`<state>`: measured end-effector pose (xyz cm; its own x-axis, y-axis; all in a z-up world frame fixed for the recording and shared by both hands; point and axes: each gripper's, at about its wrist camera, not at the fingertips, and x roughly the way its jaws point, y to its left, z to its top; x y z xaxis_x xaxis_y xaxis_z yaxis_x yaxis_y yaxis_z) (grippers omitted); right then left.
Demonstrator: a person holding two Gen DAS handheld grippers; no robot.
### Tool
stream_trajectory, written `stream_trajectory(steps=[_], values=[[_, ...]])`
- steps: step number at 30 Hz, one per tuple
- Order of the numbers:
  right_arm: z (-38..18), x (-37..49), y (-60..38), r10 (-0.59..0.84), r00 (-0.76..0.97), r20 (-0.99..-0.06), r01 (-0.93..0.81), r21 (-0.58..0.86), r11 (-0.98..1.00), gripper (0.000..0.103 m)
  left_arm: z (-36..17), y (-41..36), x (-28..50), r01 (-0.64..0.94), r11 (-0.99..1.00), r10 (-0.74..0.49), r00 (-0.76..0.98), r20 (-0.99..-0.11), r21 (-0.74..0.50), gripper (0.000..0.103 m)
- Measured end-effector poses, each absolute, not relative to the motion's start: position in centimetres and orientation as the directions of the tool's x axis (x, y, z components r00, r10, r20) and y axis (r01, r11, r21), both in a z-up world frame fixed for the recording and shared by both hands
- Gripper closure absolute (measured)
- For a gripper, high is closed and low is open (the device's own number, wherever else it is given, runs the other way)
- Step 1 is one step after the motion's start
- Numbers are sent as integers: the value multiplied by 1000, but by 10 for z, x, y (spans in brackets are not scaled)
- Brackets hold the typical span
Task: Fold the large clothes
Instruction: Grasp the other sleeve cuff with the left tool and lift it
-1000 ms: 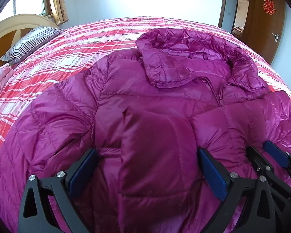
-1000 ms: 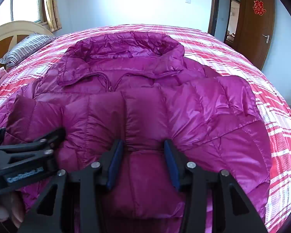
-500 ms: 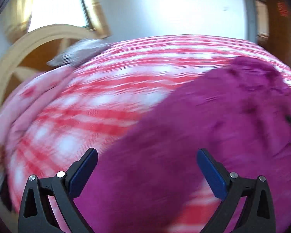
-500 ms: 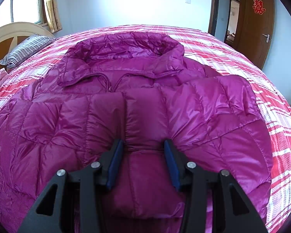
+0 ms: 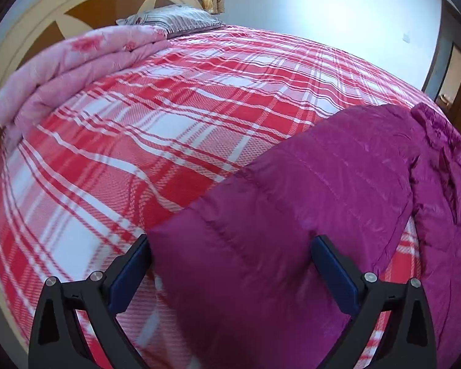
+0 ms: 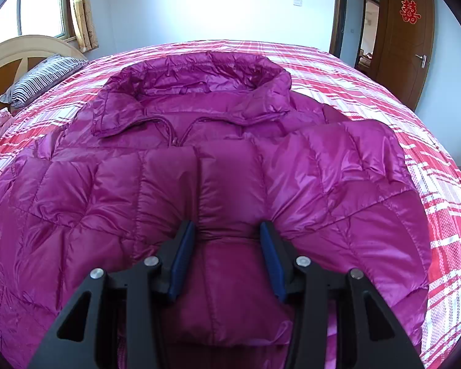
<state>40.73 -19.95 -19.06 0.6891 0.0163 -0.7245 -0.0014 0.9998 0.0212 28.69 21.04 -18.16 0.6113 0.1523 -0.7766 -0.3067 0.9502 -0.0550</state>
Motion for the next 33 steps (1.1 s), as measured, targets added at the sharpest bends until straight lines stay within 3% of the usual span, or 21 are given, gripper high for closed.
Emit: stream_trajectory(steps=[2, 4, 7, 8, 12, 20, 33], values=[[-191, 407, -200, 18, 689, -724, -1, 23, 1000, 55, -182, 208, 289, -312, 948, 157, 626, -764, -60, 1], [-190, 407, -200, 22, 691, -722, -2, 28, 1000, 55, -181, 206, 289, -296, 954, 160, 638, -753, -48, 10], [-190, 407, -200, 21, 691, -722, -2, 27, 1000, 55, -178, 207, 285, -296, 955, 200, 655, -728, -4, 46], [-190, 407, -200, 20, 691, -722, -2, 26, 1000, 55, -176, 208, 285, -278, 960, 176, 663, -727, -20, 67], [-190, 406, -200, 21, 693, -721, -2, 27, 1000, 55, -168, 210, 285, -255, 966, 151, 677, -720, -38, 77], [-190, 406, -200, 22, 693, -721, -3, 27, 1000, 55, -122, 211, 279, -261, 962, 151, 756, -637, -82, 82], [-190, 406, -200, 24, 694, -720, -3, 30, 1000, 55, -19, 165, 303, -130, 989, 79, 868, -490, -71, 84]])
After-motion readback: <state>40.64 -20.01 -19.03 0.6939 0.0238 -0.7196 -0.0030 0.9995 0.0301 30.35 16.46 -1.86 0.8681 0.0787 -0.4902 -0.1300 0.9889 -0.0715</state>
